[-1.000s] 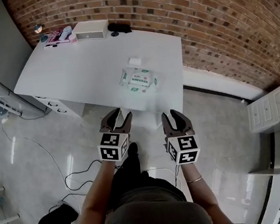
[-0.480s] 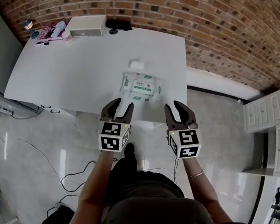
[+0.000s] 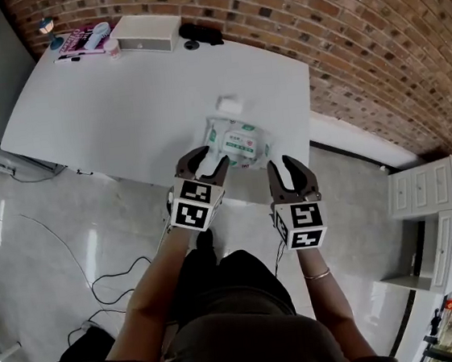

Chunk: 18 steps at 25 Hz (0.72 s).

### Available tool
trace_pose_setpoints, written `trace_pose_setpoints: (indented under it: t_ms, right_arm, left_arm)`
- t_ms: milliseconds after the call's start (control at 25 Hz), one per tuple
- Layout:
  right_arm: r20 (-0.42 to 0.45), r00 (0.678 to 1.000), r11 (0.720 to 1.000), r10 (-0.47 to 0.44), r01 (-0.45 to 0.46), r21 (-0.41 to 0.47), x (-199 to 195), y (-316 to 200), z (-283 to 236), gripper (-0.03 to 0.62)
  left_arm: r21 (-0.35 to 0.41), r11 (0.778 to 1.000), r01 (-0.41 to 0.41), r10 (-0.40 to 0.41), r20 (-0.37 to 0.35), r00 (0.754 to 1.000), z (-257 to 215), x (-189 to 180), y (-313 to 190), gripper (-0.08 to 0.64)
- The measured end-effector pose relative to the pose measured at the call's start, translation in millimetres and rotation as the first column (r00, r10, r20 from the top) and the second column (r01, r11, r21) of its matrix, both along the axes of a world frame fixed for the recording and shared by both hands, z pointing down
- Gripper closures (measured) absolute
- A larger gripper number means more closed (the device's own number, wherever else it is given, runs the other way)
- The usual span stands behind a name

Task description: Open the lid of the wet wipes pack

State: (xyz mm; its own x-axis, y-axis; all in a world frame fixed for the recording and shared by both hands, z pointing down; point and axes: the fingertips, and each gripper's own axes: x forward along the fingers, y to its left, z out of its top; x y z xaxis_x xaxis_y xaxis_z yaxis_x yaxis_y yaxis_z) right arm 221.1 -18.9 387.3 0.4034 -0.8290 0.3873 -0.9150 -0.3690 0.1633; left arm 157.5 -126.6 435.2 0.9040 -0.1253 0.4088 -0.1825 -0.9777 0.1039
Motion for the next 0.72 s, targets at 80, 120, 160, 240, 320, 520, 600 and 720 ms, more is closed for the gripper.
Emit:
trace_pose_setpoints:
  t_ms: [80, 120, 160, 240, 320, 520, 600, 720]
  right_arm:
    - [-0.008, 1.000, 1.000, -0.011, 0.011, -0.012, 1.5, -4.9, 0.7, 0.477]
    - [-0.012, 1.000, 1.000, -0.021, 0.021, -0.020, 1.5, -7.3, 1.4, 0.477]
    - [-0.018, 0.999, 0.999, -0.035, 0.034, -0.028, 1.0, -10.1, 2.1, 0.477]
    - [-0.027, 0.997, 0.997, -0.068, 0.067, -0.044, 0.9, -16.6, 3.6, 0.477]
    - [-0.031, 0.995, 0.993, -0.098, 0.096, -0.063, 4.2, -21.6, 6.0, 0.474]
    - [-0.035, 0.983, 0.978, -0.181, 0.176, -0.111, 15.2, -33.2, 14.4, 0.469]
    - [-0.030, 0.975, 0.969, -0.218, 0.213, -0.126, 14.6, -38.4, 19.3, 0.468]
    - [-0.011, 0.957, 0.947, -0.289, 0.284, -0.149, 10.5, -48.3, 24.0, 0.460]
  left_arm:
    - [-0.007, 1.000, -0.004, 0.004, 0.008, 1.000, 1.3, 3.4, -1.5, 0.377]
    - [-0.010, 1.000, -0.006, 0.006, 0.014, 1.000, 3.1, 4.3, -1.8, 0.377]
    - [-0.013, 1.000, -0.008, 0.008, 0.021, 1.000, 5.4, 4.8, -2.1, 0.377]
    - [-0.021, 1.000, -0.014, 0.015, 0.042, 0.999, 10.9, 5.9, -2.9, 0.377]
    - [-0.039, 0.999, -0.024, 0.027, 0.074, 0.997, 19.1, 8.8, -1.6, 0.376]
    - [-0.051, 0.999, -0.016, 0.023, 0.130, 0.991, 31.7, 17.3, 0.7, 0.376]
    - [-0.060, 0.998, 0.006, 0.002, 0.139, 0.990, 34.7, 18.0, 1.7, 0.376]
    - [-0.054, 0.997, 0.046, -0.037, 0.154, 0.987, 38.6, 20.0, -0.6, 0.376]
